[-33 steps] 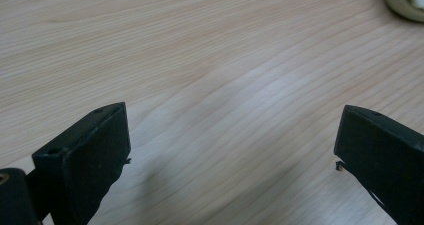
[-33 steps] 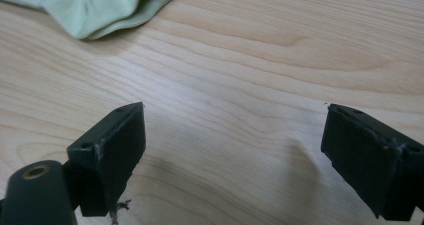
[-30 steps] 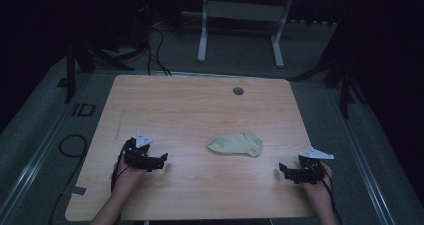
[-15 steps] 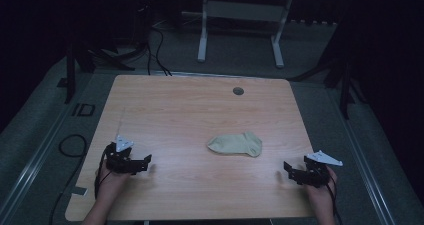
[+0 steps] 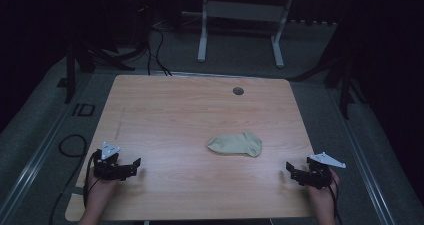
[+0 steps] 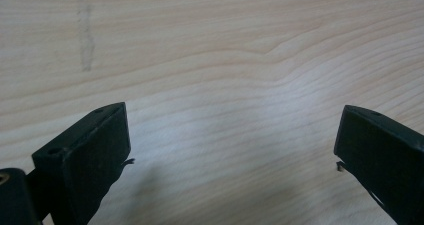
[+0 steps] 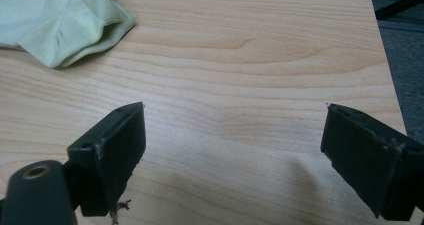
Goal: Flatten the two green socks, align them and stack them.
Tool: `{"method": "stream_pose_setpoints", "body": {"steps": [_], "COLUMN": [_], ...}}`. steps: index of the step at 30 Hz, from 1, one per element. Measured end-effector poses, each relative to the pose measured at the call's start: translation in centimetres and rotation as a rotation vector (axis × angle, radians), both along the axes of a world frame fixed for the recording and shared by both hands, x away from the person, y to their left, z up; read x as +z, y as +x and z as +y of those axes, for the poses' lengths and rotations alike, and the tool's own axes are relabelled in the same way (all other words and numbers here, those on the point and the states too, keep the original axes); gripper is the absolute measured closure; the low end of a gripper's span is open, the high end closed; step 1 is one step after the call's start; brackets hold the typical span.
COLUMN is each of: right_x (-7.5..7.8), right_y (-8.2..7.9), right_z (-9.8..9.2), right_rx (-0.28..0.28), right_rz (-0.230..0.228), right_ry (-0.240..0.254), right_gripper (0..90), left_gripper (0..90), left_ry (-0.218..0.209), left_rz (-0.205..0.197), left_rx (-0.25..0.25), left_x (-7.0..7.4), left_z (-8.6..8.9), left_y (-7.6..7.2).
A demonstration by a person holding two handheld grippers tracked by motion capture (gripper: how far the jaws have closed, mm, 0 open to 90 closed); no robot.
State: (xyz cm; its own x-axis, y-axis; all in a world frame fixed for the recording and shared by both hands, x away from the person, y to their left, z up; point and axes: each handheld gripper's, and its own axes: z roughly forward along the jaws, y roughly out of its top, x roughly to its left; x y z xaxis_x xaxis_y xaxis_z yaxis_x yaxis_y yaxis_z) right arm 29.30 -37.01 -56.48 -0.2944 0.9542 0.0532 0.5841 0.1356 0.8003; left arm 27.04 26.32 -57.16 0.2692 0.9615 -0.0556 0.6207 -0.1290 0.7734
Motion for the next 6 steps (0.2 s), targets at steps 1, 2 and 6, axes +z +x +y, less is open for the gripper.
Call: {"method": "stream_pose_setpoints", "body": {"steps": [1,2,6], "right_x": [-0.01,-0.02,-0.05], "right_y": [0.01,0.02,0.05], "right_z": [-0.04,-0.09,-0.14], "right_rx": [-0.002,-0.003,-0.006], "right_rz": [0.002,0.002,0.005], "right_ry": [-0.001,0.0,0.007], "right_gripper": [10.7,10.7,10.7], "left_gripper": [1.5,1.5,1.5], "left_ry": [-0.003,0.001,0.009], "left_rz": [0.007,0.014,0.026], "left_rx": [0.009,0.017,0.018], "left_x": [-0.05,-0.14,-0.48], "left_z": [0.11,0.19,0.31], "left_y": [-0.12,-0.22,-0.63]}}
